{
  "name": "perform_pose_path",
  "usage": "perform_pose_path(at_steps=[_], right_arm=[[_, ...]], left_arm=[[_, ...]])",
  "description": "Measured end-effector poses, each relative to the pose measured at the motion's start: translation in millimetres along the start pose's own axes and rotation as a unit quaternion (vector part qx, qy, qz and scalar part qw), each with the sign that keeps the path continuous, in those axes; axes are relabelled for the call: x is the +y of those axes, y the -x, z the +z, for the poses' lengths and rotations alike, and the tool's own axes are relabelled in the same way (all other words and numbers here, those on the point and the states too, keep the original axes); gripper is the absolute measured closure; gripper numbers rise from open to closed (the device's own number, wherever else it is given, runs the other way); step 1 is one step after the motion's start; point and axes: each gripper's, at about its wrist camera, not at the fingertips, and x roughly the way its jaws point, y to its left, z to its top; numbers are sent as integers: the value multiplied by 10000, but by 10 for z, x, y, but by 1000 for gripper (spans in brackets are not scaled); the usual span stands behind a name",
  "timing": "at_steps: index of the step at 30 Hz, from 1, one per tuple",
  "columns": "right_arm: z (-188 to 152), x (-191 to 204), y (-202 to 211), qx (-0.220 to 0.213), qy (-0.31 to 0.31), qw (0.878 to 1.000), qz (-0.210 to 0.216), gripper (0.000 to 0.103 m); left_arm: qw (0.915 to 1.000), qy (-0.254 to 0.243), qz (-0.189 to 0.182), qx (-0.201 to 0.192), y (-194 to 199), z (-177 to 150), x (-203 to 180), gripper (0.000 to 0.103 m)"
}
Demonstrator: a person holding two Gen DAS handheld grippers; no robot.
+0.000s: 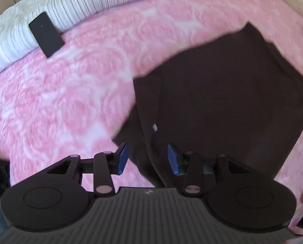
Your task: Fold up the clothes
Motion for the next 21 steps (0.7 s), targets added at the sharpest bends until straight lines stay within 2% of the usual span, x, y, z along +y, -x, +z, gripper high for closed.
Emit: perform_pose_path(at_steps=[4,8,11,15,16,18,21], right_arm=[[66,355,22,-229,138,9991,328,47],[143,616,2,-349,142,9983,453,47],[173,815,-69,-280,214,9986,391,47],[185,1031,-112,-116,11,9999,-11,47],[203,1084,-107,-95,-94,9998,-130,47],[244,1203,-93,-57,-395,9987,-321,47],[350,1482,-60,-118,-681,9967,-424,47]], left_arm=[[9997,-96,226,-28,-185,-14,-184,66],[9982,-385,414,-181,-553,133,-191,65],[9985,-328,318,-312,-786,177,-40,68],[9945,572,604,-640,-763,56,560,71],[9924,640,857,-611,-741,-12,712,72],[9920,565,970,-587,-678,-178,960,76],[9962,319,581,-557,-516,-428,1141,76]])
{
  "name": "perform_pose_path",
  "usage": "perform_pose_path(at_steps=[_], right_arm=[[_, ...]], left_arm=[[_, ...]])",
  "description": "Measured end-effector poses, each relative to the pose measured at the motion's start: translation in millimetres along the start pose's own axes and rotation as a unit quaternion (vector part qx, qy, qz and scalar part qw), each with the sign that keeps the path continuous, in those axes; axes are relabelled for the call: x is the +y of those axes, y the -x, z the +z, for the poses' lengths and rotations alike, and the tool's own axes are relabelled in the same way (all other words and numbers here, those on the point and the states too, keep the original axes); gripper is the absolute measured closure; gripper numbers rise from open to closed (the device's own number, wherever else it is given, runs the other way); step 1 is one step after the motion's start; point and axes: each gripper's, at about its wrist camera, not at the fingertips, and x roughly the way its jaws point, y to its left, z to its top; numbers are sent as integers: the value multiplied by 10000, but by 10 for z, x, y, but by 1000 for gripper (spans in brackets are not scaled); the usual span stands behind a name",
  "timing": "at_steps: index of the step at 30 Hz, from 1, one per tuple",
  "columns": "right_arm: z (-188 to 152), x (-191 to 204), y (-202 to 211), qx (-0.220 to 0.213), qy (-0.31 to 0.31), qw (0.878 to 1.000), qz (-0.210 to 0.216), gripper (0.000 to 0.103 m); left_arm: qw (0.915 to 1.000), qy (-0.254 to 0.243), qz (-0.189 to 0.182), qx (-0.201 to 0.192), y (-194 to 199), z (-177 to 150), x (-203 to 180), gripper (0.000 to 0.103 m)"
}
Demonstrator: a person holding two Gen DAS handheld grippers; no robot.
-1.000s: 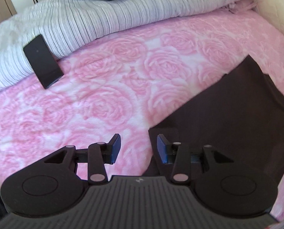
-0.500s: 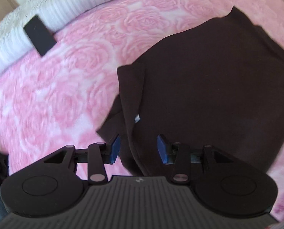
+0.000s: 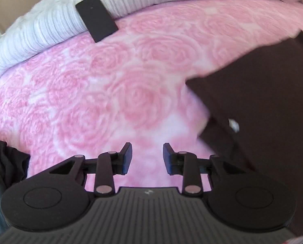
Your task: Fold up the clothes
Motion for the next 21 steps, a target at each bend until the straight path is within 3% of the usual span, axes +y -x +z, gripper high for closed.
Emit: perform_pose_path(at_steps=[3,5,7,9,10,12,14,17,21], right_arm=[[103,392,7,-95,-159,9998,98,47],[151,692,-39,-128,-114,9994,290,47],[172,992,-85,-168,95,9987,475,47],[165,1200,-105,-195,263,9976,610,47],[160,1277,-109,-210,297,9973,640,47],[121,1319,-133,-197,195,9973,681,47],[63,1309,-155,-168,38,9974,705,47],[-51,1254,-129,-103,-76,9979,642,47],[-212,1100,-91,-37,-167,9983,551,47]], left_arm=[[9964,-573,-598,-194,282,-193,-66,74],[9881,-1041,-1066,-382,473,-305,-216,74],[9693,-1802,-1561,-596,630,-453,-473,73],[9551,-1867,-2288,-239,624,-521,-656,73],[9503,-1580,-2682,-17,585,-530,-707,73],[9460,-1127,-3028,277,505,-561,-797,73],[9448,-657,-3186,384,454,-593,-831,73],[9363,-58,-3441,698,363,-652,-870,73],[9282,274,-3631,766,328,-728,-935,73]])
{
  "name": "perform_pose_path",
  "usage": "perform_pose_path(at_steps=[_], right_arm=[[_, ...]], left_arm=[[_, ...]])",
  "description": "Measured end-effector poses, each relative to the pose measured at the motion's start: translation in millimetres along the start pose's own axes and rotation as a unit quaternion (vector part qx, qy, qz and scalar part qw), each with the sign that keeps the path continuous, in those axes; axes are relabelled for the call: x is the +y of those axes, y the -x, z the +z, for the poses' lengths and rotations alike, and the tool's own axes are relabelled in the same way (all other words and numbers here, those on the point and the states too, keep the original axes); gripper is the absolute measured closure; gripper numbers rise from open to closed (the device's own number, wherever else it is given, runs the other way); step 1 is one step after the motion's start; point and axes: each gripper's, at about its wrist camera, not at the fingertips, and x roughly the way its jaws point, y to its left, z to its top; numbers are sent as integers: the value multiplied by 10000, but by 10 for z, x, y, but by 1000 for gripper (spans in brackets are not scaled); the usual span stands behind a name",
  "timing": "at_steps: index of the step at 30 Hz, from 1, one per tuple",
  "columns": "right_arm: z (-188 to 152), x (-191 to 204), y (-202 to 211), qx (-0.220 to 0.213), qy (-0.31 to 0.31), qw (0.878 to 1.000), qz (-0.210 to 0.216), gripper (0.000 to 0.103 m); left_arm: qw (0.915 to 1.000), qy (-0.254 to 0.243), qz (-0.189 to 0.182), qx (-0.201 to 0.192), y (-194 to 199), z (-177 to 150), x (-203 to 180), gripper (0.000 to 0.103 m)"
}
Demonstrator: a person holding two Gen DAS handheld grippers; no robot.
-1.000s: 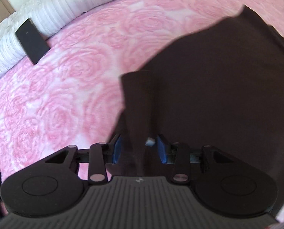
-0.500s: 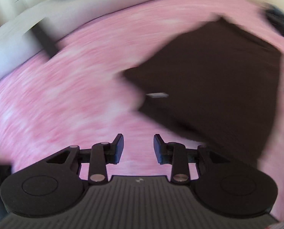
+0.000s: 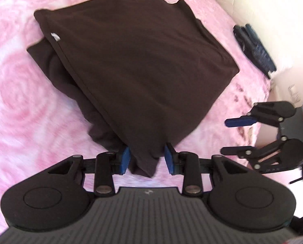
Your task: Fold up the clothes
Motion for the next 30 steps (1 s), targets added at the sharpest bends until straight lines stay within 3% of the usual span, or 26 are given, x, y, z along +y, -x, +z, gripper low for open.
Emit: perform_pose_path(at_steps=[2,4,5,6,12,18,23,25,27,30], right_arm=[[-59,-69,13,23,-76,9999,-64,47],[-112,-134,27,45,-158,9998,-133,47],[-145,-185,37,59,-231,9996,-175,47],[-182,-251,52,81,-325,9992,-225,47],[-377,-580,242,160,-476,9972,-562,47],[-585,-1000,417,250,-953,9900,-1007,47],[-739,-1555,602,175,-959,9779,-1848,47],[-812,-1912,641,10,-1322,9751,-1782,47],[-880,-2348,663,-295,-2177,9640,-1502,47],[-1042,-2950,603,-639,-3588,9245,-1118,47]], left_arm=[[9999,-66,-19,-110,-59,-72,-64,73],[9997,-213,-9,100,-177,-109,-99,76],[9994,-287,-5,207,-236,-127,-116,101],[9987,-352,20,364,-251,-149,-132,101],[9980,-531,63,329,106,-197,-17,101],[9859,-1482,343,696,-60,-185,-162,101],[9828,-1526,572,868,-96,-199,-212,101],[9834,-1421,680,903,-113,-178,-225,101],[9835,-1305,804,962,-161,-168,-235,101],[9831,-1088,1035,1050,-260,-145,-262,101]])
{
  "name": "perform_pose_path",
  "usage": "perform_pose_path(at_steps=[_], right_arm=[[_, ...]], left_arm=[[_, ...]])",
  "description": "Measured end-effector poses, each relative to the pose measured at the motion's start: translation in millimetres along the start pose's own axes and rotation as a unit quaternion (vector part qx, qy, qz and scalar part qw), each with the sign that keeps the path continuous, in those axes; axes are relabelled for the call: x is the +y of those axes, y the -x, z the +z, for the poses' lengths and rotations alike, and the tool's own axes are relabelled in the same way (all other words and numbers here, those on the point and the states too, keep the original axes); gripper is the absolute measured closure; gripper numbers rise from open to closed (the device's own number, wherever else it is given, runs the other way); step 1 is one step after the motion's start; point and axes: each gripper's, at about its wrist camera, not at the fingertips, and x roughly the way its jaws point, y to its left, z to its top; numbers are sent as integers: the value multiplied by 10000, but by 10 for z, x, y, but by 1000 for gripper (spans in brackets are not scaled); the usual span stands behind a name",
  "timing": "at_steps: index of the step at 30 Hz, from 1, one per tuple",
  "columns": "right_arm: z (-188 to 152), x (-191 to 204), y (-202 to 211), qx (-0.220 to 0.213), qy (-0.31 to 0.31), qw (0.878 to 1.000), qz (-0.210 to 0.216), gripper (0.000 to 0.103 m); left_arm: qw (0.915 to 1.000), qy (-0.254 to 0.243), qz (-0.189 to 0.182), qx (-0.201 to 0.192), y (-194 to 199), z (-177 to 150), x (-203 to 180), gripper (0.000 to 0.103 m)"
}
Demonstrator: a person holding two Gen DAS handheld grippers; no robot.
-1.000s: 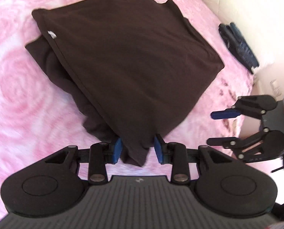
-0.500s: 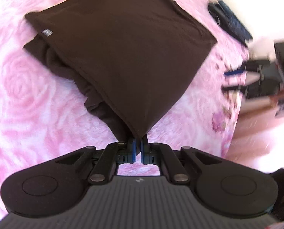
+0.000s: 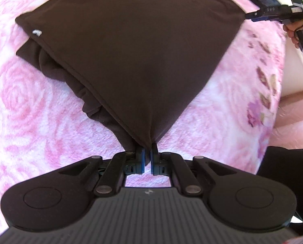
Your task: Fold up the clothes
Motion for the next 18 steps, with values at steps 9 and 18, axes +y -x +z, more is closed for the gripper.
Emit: perform_pose_path(at_steps=[9,18], right_arm=[[176,-680,-261,-418,-1447,9879,369,86],[284,-578,-36,-574,-558,9963,-317,85]], left_arm=[[9978,65,510,409,-88,142,-161,101],[9950,-443,785,435,28,145,-260,86]])
